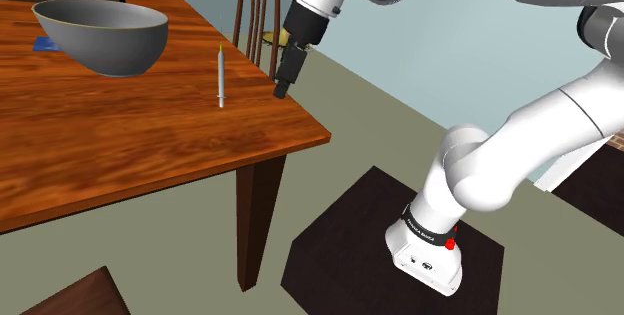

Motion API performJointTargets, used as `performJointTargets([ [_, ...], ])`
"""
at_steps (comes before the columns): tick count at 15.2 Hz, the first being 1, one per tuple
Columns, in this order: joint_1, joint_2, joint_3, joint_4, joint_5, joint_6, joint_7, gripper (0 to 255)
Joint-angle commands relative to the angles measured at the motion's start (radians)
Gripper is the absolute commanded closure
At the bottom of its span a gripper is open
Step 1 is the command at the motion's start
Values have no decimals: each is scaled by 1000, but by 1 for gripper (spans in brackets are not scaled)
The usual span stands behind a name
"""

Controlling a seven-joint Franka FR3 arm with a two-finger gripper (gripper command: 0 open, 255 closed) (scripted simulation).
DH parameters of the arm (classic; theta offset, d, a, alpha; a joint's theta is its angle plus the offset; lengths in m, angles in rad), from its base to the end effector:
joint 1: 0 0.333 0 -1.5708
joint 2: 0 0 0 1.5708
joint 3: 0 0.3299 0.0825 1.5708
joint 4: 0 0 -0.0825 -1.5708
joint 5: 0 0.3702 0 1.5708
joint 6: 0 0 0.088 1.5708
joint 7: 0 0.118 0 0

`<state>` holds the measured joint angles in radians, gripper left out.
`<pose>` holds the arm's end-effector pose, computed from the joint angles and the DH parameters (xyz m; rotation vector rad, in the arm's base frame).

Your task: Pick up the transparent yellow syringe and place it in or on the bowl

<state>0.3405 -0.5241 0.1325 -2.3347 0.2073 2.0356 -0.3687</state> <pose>0.3457 0.2009 0.5552 -2.7733 -1.1062 -0.3252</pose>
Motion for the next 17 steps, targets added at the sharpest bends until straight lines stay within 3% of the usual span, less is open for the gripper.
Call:
performJointTargets([
  [1, 30, 28, 10, 28, 22, 43, -37, 0],
  [8, 134, 84, 43, 89, 101, 176, -172, 0],
  [17, 141, 145, 64, 51, 110, 279, -176, 0],
])
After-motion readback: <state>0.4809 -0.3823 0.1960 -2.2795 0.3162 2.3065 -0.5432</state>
